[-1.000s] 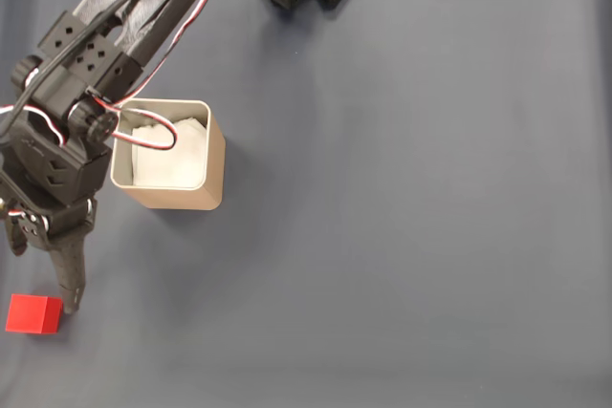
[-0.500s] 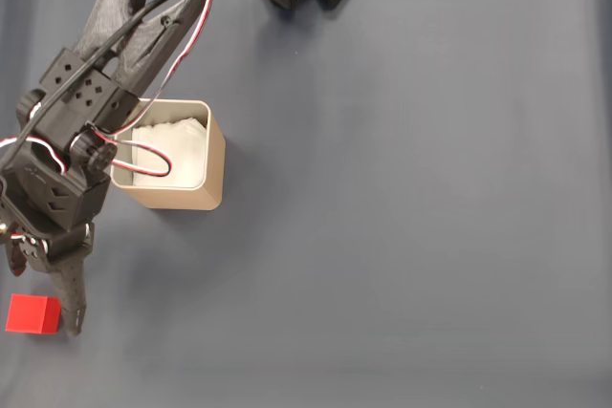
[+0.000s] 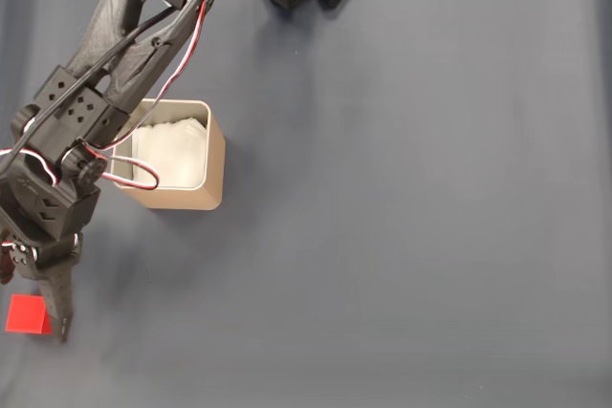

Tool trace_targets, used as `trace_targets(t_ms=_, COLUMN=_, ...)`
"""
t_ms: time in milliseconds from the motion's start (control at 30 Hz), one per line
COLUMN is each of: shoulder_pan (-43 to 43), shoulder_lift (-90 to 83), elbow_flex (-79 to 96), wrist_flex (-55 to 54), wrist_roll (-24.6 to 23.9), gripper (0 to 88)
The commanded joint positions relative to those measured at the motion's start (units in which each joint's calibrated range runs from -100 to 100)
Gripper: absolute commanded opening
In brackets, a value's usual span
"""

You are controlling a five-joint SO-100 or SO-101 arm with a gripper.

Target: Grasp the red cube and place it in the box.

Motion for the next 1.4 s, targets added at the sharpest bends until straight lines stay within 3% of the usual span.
trace_targets(t_ms=0, shoulder_pan=0.8, shoulder_lift=0.7, elbow_flex=-5.1, wrist_flex=-1.0, wrist_roll=0.0, gripper=41.3)
trace_targets(t_ms=1367, shoulder_pan=2.7, shoulder_lift=11.1, elbow_flex=-9.6, wrist_flex=-12.5, wrist_roll=4.4, gripper=41.5)
